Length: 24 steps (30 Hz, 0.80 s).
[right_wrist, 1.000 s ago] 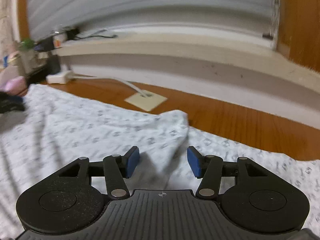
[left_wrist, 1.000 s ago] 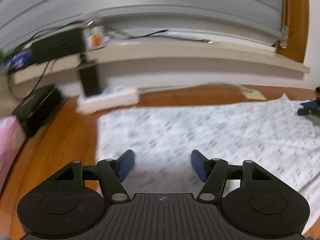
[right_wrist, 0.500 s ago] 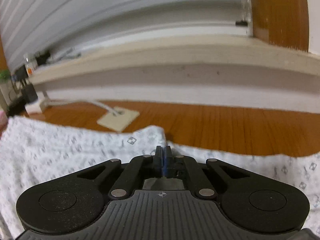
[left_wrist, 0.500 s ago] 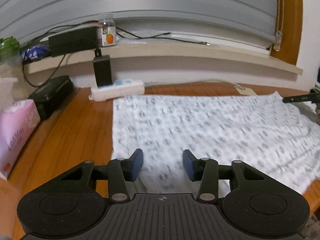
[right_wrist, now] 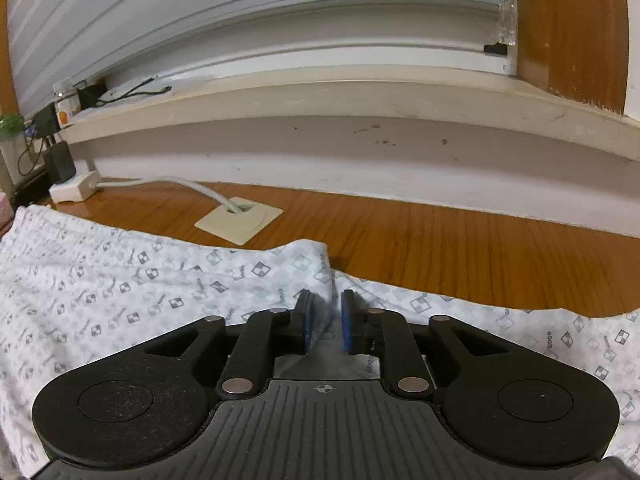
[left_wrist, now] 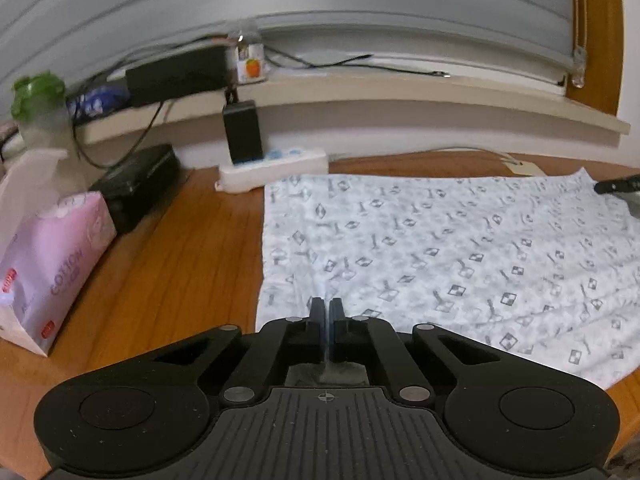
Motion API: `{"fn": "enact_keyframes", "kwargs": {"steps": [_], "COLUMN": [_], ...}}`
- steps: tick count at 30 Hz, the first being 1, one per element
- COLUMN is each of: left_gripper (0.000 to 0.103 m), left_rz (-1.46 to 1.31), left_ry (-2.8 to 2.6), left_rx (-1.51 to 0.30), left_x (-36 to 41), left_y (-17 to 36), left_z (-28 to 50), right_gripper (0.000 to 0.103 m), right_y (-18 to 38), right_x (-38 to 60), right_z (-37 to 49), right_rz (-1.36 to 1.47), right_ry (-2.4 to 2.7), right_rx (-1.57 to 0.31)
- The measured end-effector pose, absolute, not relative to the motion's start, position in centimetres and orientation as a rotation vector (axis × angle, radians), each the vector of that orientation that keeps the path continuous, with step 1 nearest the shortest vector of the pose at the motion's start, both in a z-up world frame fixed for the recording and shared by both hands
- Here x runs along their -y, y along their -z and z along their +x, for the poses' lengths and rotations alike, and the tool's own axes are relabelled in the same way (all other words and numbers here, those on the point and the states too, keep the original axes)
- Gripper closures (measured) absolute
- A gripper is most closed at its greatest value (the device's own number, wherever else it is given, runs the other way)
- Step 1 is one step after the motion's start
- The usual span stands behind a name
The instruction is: Fold clothes
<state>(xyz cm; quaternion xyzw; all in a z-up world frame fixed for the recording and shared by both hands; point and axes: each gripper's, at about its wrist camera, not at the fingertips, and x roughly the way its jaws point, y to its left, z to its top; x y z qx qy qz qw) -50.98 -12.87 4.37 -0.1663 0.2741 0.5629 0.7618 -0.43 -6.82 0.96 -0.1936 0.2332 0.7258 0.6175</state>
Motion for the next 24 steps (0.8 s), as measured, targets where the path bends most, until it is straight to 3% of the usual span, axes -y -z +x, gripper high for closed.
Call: {"fn": "enact_keyframes", "kwargs": {"steps": [1, 3, 4, 6, 7, 8, 13, 17, 19, 20, 24], "left_gripper": [0.101, 0.098, 0.094, 0.071, 0.053, 0.043, 0.03, 0.025, 0.025, 0.025, 0.025], "left_rz": [-0.352, -0.338, -0.33, -0.289, -0.268, -0.25, -0.246, -0.231, -0.225, -0.223, -0.186], "left_ry": [-1.226, -1.239, -1.25, -1.274, -1.286, -1.292, -1.146, -0.99, -0.905, -0.864, -0.732], "left_rx": [-0.607, -0.62, -0.624, -0.603, -0.592, -0.581, -0.512, -0.512, -0.51, -0.511, -0.569], "left_x": [12.9, 12.9, 12.9, 12.7, 12.6, 12.4, 9.8, 8.0, 7.2, 6.8, 5.8], "left_y": [-4.5, -4.8, -5.1, -6.0, -6.4, -6.8, -8.1, -7.5, -7.0, -6.7, -5.2], "left_z": [-50.8, -50.2, -49.9, -48.9, -48.4, -47.8, -41.4, -33.4, -29.4, -27.4, -19.8], "right_gripper": [0.081, 0.062, 0.058, 0.057, 0.057, 0.057, 0.056, 0.056, 0.066, 0.08, 0.081], "right_y": [-1.0, -1.1, -1.2, -1.6, -2.0, -2.5, -3.7, -3.3, -3.0, -2.8, -1.5], "right_x": [6.9, 7.2, 7.6, 8.5, 9.3, 10.1, 14.6, 19.2, 21.6, 22.7, 27.0], "right_z": [-0.5, -0.6, -0.4, 0.1, 0.8, 1.4, 7.0, 13.9, 17.5, 19.0, 24.3], "right_rz": [-0.447, -0.446, -0.429, -0.396, -0.385, -0.374, -0.361, -0.332, -0.314, -0.307, -0.284], "right_ry": [-1.675, -1.691, -1.7, -1.716, -1.714, -1.712, -1.628, -1.476, -1.394, -1.354, -1.21], "right_rx": [-0.536, -0.53, -0.529, -0.521, -0.506, -0.49, -0.471, -0.507, -0.526, -0.532, -0.563]}}
